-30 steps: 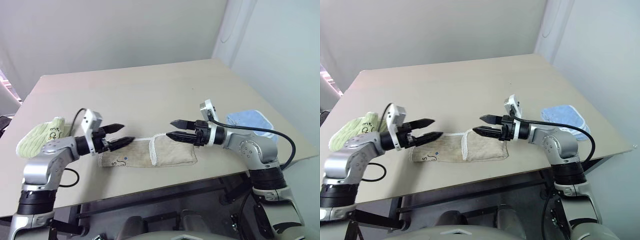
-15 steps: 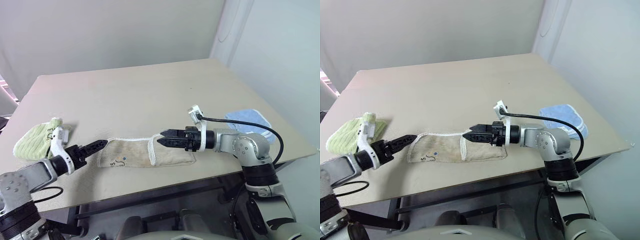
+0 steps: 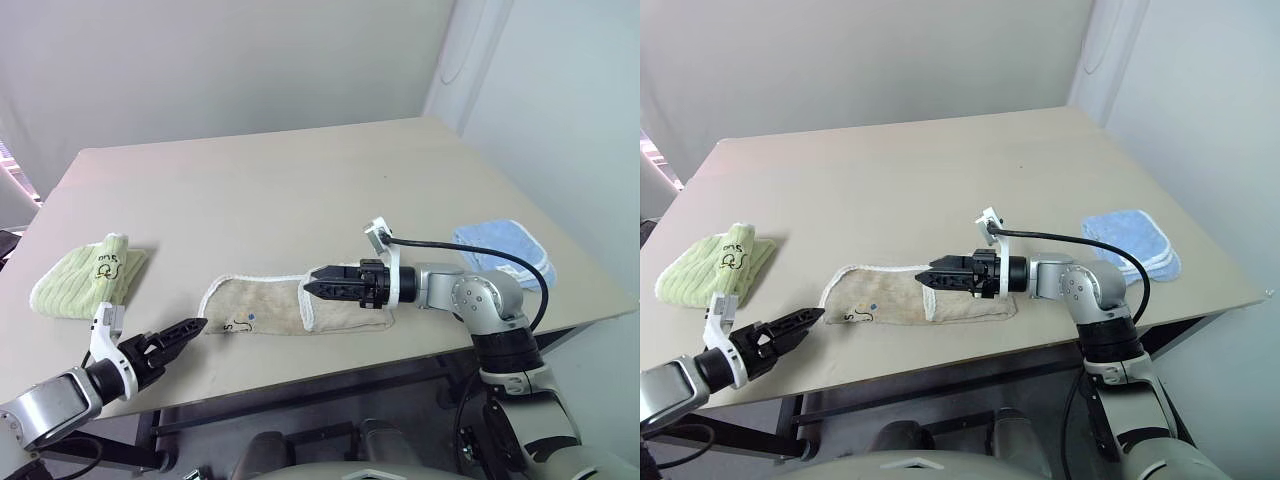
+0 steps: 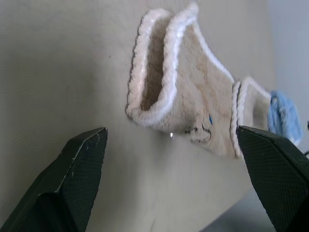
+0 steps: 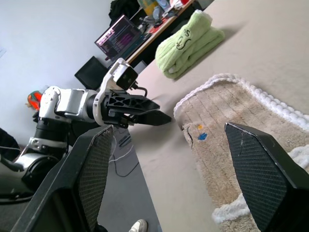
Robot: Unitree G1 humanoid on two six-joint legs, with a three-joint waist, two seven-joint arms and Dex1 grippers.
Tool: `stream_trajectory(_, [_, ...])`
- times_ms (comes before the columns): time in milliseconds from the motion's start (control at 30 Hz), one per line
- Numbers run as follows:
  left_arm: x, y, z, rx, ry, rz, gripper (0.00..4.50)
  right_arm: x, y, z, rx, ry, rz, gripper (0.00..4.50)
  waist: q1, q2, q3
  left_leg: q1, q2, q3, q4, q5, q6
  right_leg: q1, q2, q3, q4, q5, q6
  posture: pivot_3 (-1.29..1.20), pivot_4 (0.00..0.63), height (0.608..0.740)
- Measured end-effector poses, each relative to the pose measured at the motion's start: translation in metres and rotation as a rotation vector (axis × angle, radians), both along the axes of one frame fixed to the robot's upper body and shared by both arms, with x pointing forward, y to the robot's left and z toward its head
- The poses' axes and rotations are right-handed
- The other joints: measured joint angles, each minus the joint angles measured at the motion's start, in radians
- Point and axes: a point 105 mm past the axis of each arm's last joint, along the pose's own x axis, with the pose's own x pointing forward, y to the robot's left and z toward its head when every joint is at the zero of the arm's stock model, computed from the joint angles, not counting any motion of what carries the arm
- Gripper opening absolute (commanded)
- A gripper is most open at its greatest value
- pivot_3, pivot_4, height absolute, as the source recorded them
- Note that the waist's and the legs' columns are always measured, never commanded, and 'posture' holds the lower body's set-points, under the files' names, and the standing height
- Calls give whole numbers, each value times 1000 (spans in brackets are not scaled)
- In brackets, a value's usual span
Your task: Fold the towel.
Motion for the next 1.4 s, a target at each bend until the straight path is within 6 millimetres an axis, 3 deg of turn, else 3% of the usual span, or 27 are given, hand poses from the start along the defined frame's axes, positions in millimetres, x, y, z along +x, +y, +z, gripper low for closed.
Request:
stream_trajectory(667, [16, -23, -1, -127, 64, 74, 4495, 4, -4, -11, -33, 26, -69, 3845, 23, 2, 0, -1, -3, 3, -7, 0, 0, -5, -2, 1, -3, 0, -1, 0, 0, 740])
stream_trajectory(800, [17, -28, -4, -141, 78, 69, 3626, 6, -4, -11, -38, 15, -84, 3877, 27, 2, 0, -2, -3, 3, -8, 0, 0, -5, -2, 1, -4, 0, -1, 0, 0, 740])
stream_trajectory(1133, [20, -35, -9, -159, 90, 83, 29, 10, -6, -11, -50, -13, -109, 3877, 26, 2, 0, -4, -4, 4, -11, 1, 0, -8, -1, 2, -6, 2, -4, 0, 0, 740])
stream_trajectory(1400, [22, -35, 3, -170, 25, 81, 29, 13, -12, -12, -65, -41, -133, 3877, 25, 2, 0, -5, -4, 4, -11, 0, 0, -8, -1, 2, -7, 0, -1, 0, 0, 740])
